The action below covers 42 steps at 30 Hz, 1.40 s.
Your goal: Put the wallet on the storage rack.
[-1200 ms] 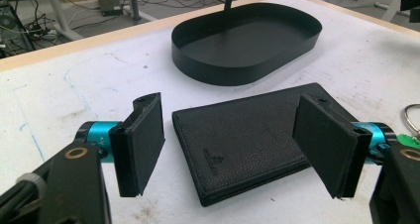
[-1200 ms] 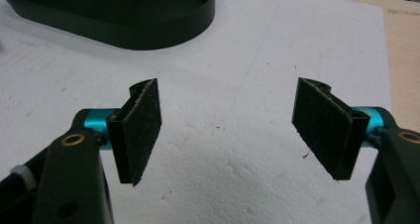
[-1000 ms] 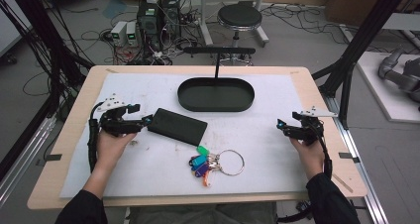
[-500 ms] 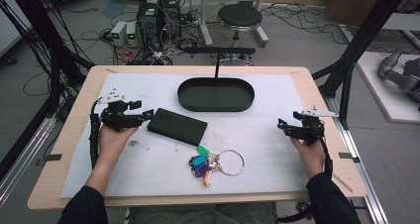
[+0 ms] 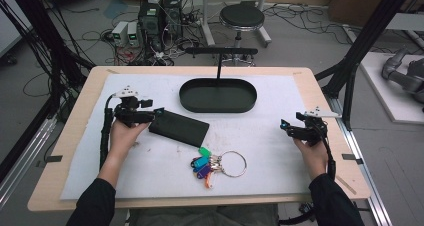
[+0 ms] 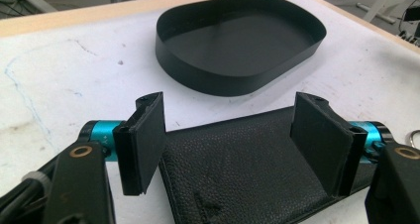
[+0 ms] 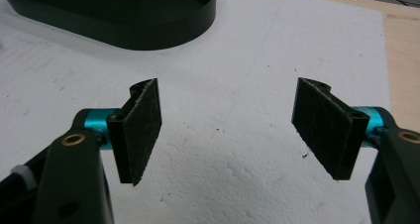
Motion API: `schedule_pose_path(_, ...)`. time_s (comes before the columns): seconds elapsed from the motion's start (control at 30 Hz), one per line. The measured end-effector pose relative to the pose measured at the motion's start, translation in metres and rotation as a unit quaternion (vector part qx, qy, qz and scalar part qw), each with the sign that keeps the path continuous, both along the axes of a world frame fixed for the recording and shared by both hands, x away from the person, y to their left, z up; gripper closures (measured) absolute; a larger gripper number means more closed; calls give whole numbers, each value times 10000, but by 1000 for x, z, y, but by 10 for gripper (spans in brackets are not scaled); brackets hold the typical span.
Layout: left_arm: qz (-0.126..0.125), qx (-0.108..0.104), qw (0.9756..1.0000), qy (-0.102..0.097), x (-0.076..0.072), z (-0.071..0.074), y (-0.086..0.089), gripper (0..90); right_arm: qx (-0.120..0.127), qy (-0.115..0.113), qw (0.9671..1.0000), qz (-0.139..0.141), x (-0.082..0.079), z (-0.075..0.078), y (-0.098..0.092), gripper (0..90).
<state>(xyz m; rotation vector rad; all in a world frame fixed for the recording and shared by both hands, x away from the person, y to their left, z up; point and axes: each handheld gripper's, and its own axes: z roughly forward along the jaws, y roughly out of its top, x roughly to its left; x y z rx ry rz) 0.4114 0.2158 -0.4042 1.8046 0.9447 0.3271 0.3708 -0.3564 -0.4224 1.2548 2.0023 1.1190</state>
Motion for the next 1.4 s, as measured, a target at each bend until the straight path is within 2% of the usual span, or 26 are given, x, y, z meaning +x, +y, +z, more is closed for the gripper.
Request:
schedule_pose_path(0.1,10,20,10000,14,3,-4,-1,327,-6,11,10000,-5,0,0,0,277)
schedule_pose_path(0.27,92,-84,9997,192,10,-11,0,384,-27,30,10000,29,0,0,1,277)
schedule_pose_path(0.43,320,37,9982,512,18,-22,2,413,-80,71,9999,48,0,-1,2,277)
schedule_pose_path(0.53,391,42,9974,602,21,-26,4,413,-99,65,9999,56,0,-1,3,277)
schedule_pose_path(0.57,461,3,9966,685,24,-29,5,412,-111,86,9999,60,-1,-1,3,277)
schedule_pose_path(0.63,473,-54,9962,728,25,-30,6,412,-122,81,9999,66,-1,-1,4,277)
schedule_pose_path(0.7,451,1,9947,920,31,-32,5,413,-173,83,9998,78,-1,-2,5,277)
schedule_pose_path(0.8,482,-14,9942,958,33,-35,3,459,-215,87,9997,98,-2,-1,6,277)
schedule_pose_path(0.83,487,65,9929,1086,34,-39,2,459,-226,73,9997,101,-2,-1,7,277)
schedule_pose_path(0.87,487,65,9929,1086,34,-39,2,459,-226,73,9997,101,-2,-1,7,277)
schedule_pose_path(0.9,494,34,9911,1238,36,-42,3,459,-231,70,9997,105,-2,-1,7,277)
schedule_pose_path(0.93,494,34,9911,1238,36,-42,3,478,-231,70,9997,105,-2,-1,7,277)
schedule_pose_path(0.97,433,-75,9911,1258,36,-42,4,478,-244,85,9996,121,-2,-2,7,277)
schedule_pose_path(1.0,393,-12,9921,1191,35,-40,2,565,-254,94,9996,114,-2,-2,7,277)
schedule_pose_path(1.07,373,35,9927,1149,34,-40,0,603,-268,86,9995,113,-2,-2,7,277)
schedule_pose_path(1.1,383,154,9935,1063,33,-39,-2,613,-285,88,9995,102,-1,-3,8,278)
schedule_pose_path(1.27,356,120,9947,958,31,-37,0,737,-279,95,9995,101,-1,-3,8,281)
schedule_pose_path(1.4,298,275,9960,790,29,-35,-4,794,-273,77,9996,85,-1,-3,8,281)
